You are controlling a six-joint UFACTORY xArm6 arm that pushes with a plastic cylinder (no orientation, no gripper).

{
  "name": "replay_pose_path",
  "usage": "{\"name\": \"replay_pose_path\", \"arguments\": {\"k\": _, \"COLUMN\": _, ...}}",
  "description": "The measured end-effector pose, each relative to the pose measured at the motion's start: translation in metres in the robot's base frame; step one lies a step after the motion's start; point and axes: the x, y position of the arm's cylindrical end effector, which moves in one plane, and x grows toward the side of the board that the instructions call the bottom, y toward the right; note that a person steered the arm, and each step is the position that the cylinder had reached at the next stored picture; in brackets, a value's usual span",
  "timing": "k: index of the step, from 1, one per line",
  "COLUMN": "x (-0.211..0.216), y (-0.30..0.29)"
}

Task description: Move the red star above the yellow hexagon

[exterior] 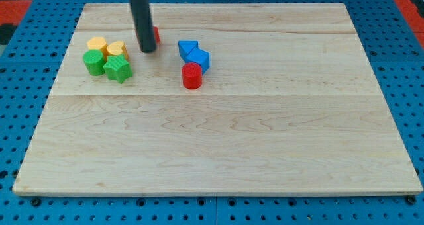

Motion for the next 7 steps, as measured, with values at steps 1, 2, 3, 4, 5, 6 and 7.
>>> {"name": "replay_pose_path", "arguments": {"k": 1, "x": -0.033, "y": -0.006}}
{"name": "replay_pose_path", "arguments": {"k": 2, "x": -0.046, "y": 0.023}}
{"name": "replay_pose_path", "arguments": {"k": 3, "x": -0.072, "y": 0.05}}
{"name": "replay_pose_path", "arguments": {"k": 4, "x": -0.074, "y": 0.008}}
{"name": "replay_pose_path", "arguments": {"k": 5, "x": -0.042, "y": -0.023}}
{"name": "replay_pose_path", "arguments": {"k": 6, "x": -0.036, "y": -0.033}}
{"name": "replay_pose_path", "arguments": {"k": 7, "x": -0.045, "y": -0.07}}
